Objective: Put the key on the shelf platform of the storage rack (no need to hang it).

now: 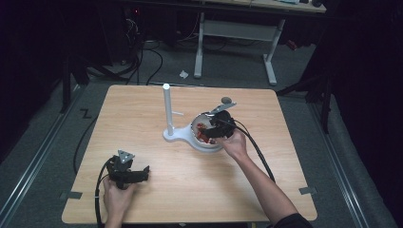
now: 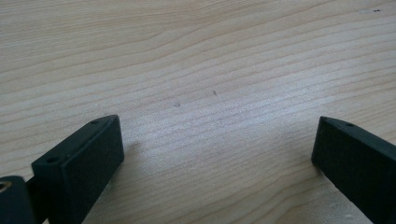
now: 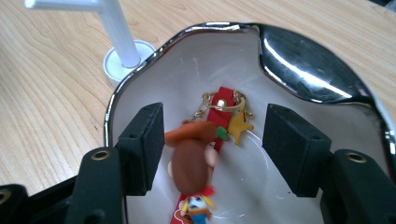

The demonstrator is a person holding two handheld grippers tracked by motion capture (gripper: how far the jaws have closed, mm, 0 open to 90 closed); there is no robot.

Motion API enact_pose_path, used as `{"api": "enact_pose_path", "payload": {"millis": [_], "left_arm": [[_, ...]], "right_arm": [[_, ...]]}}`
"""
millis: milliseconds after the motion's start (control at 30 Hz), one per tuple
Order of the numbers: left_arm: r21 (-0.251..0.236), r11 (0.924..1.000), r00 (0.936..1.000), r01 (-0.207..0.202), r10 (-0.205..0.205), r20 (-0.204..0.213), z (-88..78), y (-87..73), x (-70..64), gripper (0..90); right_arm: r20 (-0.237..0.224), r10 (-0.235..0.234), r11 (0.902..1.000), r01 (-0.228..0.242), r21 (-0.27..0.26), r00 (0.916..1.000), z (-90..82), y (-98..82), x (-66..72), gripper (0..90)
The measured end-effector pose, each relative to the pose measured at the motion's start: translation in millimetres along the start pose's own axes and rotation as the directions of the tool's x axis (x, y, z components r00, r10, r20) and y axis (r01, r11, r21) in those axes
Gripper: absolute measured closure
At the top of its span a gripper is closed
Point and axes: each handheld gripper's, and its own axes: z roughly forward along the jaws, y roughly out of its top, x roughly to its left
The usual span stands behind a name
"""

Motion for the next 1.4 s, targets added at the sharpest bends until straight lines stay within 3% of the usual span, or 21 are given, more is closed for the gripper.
{"api": "enact_pose_path", "payload": {"millis": [200,500,800,1400], "left_arm": [[0.0,1.0,1.0,-0.002,0.002,0.002,0.0,0.0,-0.1,2.5],[-0.001,1.0,1.0,-0.002,0.002,0.002,0.0,0.0,-0.1,2.5],[-0.001,1.0,1.0,-0.001,0.001,0.002,0.0,0.0,-0.2,2.5],[-0.001,1.0,1.0,-0.004,0.004,0.004,-0.1,0.0,-0.1,2.9]], "right_arm": [[-0.003,-0.009,0.9994,0.009,-0.033,1.0,-9.6,1.9,0.4,39.9],[-0.024,0.03,0.9973,-0.032,-0.066,0.9993,-24.0,-0.9,-5.6,41.4],[-0.022,0.04,0.9935,-0.042,-0.106,0.999,-41.0,-2.9,-9.0,41.4],[0.003,0.069,0.977,-0.067,-0.203,0.9976,-84.7,-8.6,-15.2,42.2]]}}
